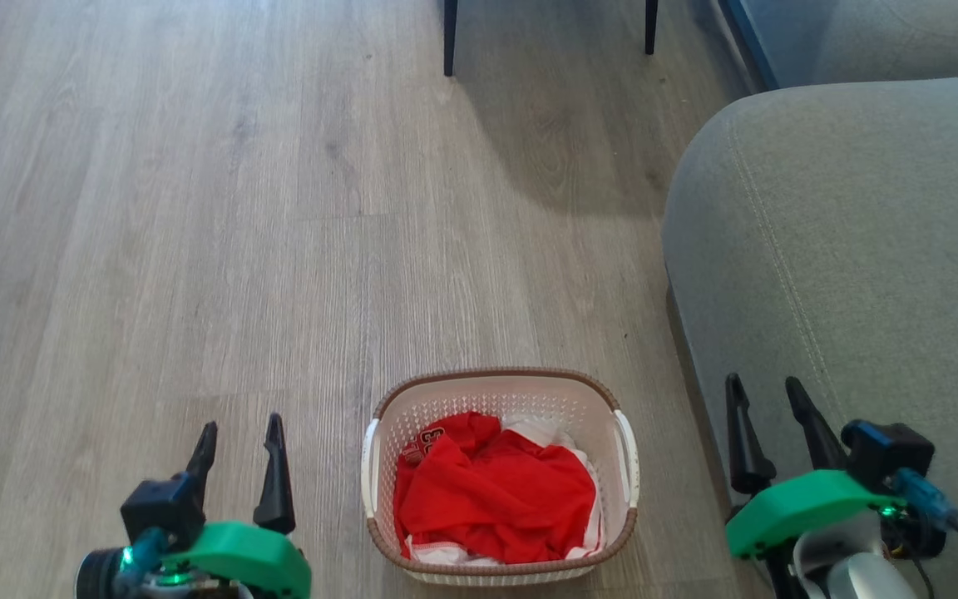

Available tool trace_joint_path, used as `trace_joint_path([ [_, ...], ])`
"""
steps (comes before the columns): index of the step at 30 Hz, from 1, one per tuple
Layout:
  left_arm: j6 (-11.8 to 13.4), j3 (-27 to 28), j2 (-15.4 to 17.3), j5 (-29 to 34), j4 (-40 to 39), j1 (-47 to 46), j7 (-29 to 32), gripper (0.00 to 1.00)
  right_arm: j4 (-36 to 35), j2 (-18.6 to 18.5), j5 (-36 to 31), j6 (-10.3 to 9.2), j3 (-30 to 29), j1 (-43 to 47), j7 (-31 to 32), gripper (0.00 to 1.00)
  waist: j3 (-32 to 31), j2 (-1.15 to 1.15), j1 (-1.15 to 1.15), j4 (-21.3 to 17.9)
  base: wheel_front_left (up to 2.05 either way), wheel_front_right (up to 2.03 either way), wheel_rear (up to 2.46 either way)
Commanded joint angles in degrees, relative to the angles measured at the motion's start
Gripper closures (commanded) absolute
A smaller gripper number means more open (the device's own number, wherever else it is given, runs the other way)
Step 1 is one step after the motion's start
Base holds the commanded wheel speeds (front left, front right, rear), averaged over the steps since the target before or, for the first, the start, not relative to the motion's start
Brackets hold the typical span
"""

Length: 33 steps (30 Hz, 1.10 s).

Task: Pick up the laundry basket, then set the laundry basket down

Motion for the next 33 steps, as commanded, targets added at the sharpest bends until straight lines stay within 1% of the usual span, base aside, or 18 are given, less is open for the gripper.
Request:
trace_joint_path([
  [1, 0.52, 1.58, 0.82, 1.76, -2.0, -1.64, -0.97, 0.0, -2.12, -0.69, -1.77, -0.01, 1.44, -1.03, -1.12, 0.0, -0.04, 0.0, 0.0, -0.02, 0.0, 0.0, 0.0],
  [17, 1.17, 1.55, 0.4, 11.82, -0.79, 0.04, -3.57, 0.0, -2.3, -0.79, -12.2, -0.01, 3.36, -0.27, -3.72, 0.0, -0.61, 0.0, 0.0, -0.22, 0.0, 0.0, 0.0],
  [33, 0.6, 2.4, -0.1, 12.01, 0.33, -0.14, -3.57, 0.0, -1.71, -0.79, -12.0, -0.01, 3.26, -0.35, -3.72, 0.0, -0.47, 0.0, 0.0, -0.26, 0.0, 0.0, 0.0],
])
